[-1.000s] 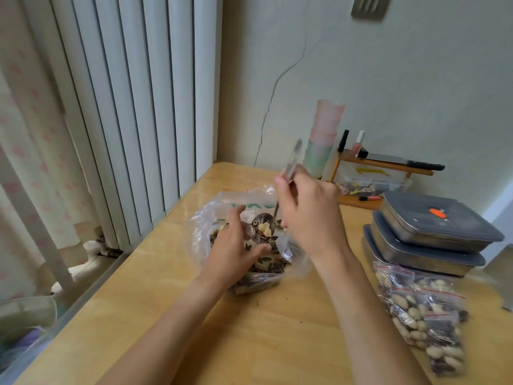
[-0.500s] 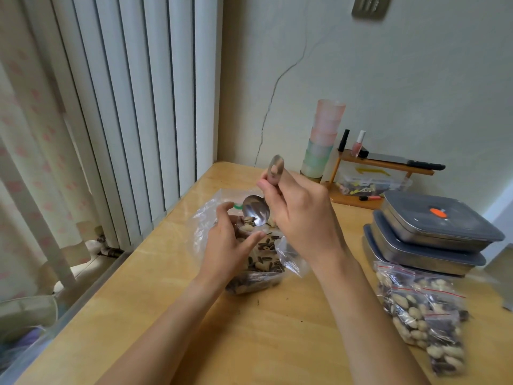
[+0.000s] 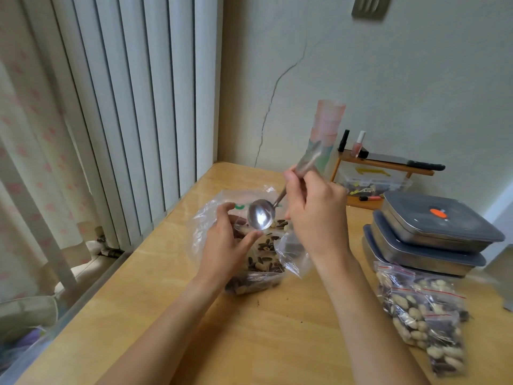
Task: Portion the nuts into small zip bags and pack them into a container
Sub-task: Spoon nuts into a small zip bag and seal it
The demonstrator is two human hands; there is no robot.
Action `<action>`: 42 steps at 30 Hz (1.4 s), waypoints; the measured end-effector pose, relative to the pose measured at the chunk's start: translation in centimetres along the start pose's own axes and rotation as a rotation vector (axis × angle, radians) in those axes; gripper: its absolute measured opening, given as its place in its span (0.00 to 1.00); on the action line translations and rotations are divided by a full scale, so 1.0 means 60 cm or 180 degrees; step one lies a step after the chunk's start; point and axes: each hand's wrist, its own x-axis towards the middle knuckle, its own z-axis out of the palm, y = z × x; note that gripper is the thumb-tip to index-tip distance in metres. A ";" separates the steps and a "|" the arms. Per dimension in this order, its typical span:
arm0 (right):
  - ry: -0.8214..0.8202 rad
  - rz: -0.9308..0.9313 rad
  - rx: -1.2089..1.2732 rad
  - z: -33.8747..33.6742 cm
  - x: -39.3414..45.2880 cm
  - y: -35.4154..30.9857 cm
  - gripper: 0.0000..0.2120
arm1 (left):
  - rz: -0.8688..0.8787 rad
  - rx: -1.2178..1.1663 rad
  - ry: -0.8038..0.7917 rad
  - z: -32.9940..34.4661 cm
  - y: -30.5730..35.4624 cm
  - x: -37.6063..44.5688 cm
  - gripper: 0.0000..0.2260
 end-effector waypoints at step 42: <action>-0.1557 0.1843 0.1132 0.016 -0.025 0.054 0.16 | 0.0230 0.0262 0.0459 -0.026 0.015 0.011 0.15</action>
